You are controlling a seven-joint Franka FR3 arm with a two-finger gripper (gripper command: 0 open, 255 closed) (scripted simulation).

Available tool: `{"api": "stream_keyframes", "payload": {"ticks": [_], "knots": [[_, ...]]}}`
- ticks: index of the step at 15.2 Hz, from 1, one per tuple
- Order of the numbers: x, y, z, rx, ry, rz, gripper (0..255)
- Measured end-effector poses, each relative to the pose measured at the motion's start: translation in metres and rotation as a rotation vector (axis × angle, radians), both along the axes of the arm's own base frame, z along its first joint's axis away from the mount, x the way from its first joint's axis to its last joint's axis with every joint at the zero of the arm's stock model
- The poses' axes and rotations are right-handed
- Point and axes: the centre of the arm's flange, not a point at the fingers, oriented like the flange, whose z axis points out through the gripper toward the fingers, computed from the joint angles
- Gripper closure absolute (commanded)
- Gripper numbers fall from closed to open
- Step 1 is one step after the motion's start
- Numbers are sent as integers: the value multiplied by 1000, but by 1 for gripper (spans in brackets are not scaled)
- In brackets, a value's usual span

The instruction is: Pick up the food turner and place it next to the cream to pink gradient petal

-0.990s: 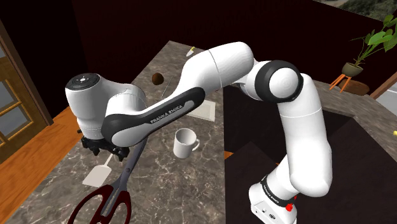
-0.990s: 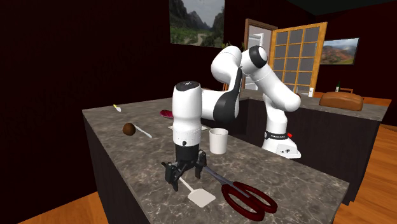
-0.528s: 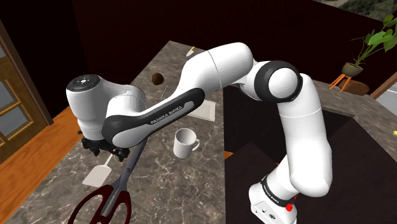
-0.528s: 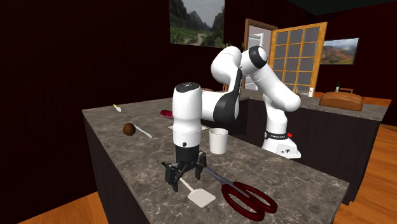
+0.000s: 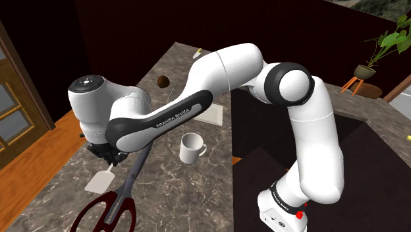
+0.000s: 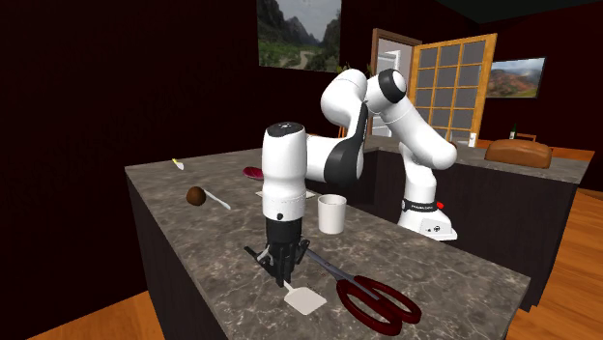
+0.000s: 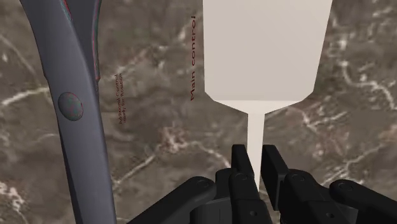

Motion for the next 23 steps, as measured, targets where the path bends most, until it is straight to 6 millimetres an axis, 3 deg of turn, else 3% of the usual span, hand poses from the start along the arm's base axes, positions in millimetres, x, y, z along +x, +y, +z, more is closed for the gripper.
{"api": "stream_keyframes", "payload": {"ticks": [7, 23], "knots": [[0, -1, 15, -8, 6, 0, 255], [0, -1, 101, -8, 7, 0, 255]]}}
